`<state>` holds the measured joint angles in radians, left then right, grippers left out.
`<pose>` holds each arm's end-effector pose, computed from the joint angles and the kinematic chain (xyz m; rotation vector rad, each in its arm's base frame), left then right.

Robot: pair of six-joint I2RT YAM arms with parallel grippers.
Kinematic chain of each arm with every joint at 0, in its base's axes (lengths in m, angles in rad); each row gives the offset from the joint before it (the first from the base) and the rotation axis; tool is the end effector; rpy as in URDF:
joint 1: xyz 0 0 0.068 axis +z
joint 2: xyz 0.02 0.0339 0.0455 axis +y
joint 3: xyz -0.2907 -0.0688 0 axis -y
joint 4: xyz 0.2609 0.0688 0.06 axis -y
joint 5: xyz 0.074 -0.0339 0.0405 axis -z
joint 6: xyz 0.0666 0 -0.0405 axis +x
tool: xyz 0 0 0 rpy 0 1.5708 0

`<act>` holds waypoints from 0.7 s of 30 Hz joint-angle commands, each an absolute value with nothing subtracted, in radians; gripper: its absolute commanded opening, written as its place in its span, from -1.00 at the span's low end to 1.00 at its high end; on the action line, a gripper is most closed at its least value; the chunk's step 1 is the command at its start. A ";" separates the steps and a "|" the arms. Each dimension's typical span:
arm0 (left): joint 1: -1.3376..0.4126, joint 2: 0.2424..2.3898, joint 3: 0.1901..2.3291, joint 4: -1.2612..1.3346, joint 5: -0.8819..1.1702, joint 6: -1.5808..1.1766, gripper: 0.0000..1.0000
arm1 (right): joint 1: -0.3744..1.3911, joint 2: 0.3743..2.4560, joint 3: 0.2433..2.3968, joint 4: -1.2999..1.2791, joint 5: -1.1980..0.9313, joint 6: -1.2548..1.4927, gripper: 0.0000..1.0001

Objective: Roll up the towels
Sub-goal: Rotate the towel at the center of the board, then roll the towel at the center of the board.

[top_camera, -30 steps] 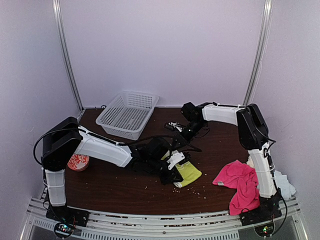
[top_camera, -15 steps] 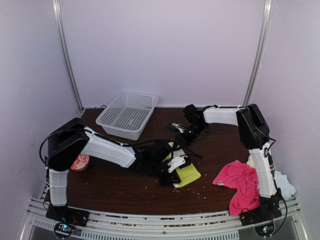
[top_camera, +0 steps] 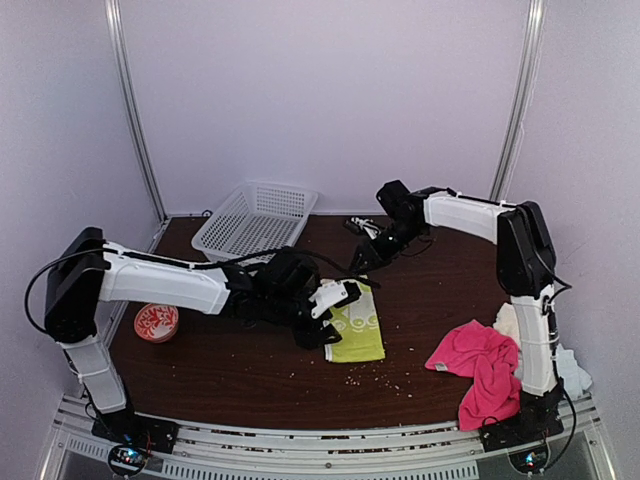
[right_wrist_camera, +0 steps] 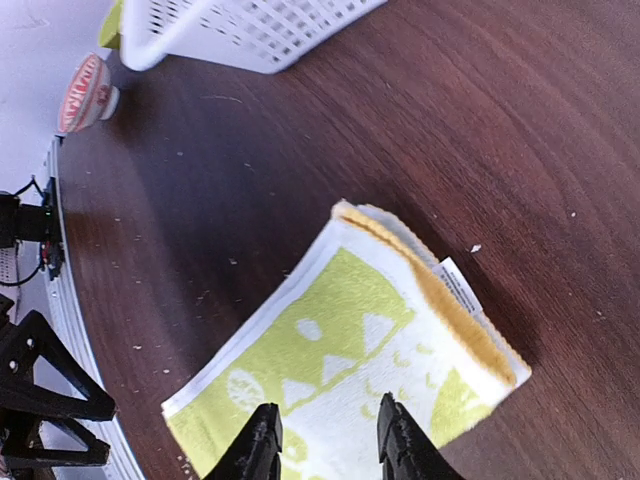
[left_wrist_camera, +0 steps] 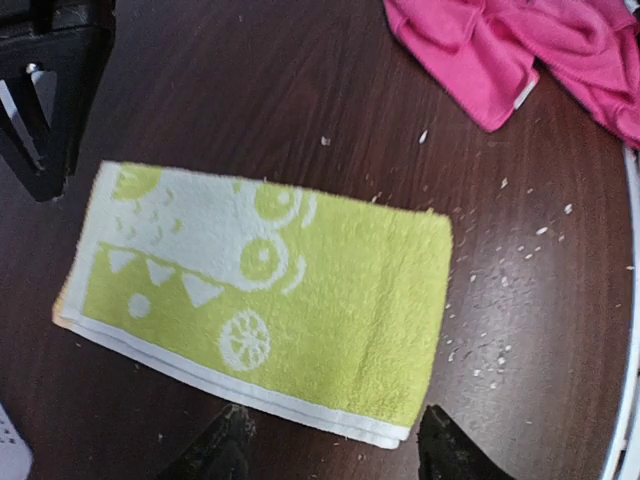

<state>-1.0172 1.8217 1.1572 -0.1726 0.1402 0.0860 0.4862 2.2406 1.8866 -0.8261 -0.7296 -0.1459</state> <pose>0.2172 -0.3692 0.1775 1.3587 2.0802 -0.5843 0.4329 0.2790 0.1929 -1.0250 2.4832 1.0980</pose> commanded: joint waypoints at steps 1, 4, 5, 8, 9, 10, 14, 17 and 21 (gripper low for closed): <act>-1.047 1.700 1.133 -0.142 0.086 0.170 0.20 | 0.438 2.041 1.824 -0.854 -0.817 -0.192 -0.31; -1.049 1.714 1.157 -0.203 0.098 0.219 0.18 | 0.407 1.953 1.752 -0.858 -0.795 -0.236 -0.31; -1.051 1.725 1.167 -0.221 0.109 0.235 0.16 | 0.398 1.917 1.713 -0.835 -0.786 -0.240 -0.31; -1.063 1.773 1.200 -0.253 0.123 0.273 0.07 | 0.369 1.799 1.558 -0.734 -0.780 -0.236 -0.30; -1.068 1.795 1.214 -0.260 0.127 0.280 0.05 | 0.362 1.764 1.508 -0.698 -0.776 -0.235 -0.29; -1.072 1.815 1.226 -0.263 0.135 0.283 0.03 | 0.358 1.731 1.466 -0.671 -0.768 -0.236 -0.28; -1.091 1.892 1.263 -0.256 0.146 0.296 0.02 | 0.356 1.651 1.359 -0.641 -0.730 -0.254 -0.26; -1.097 1.933 1.267 -0.242 0.142 0.308 0.02 | 0.356 1.625 1.318 -0.651 -0.723 -0.265 -0.26; -1.098 1.968 1.266 -0.230 0.145 0.315 0.00 | 0.354 1.611 1.289 -0.664 -0.704 -0.284 -0.26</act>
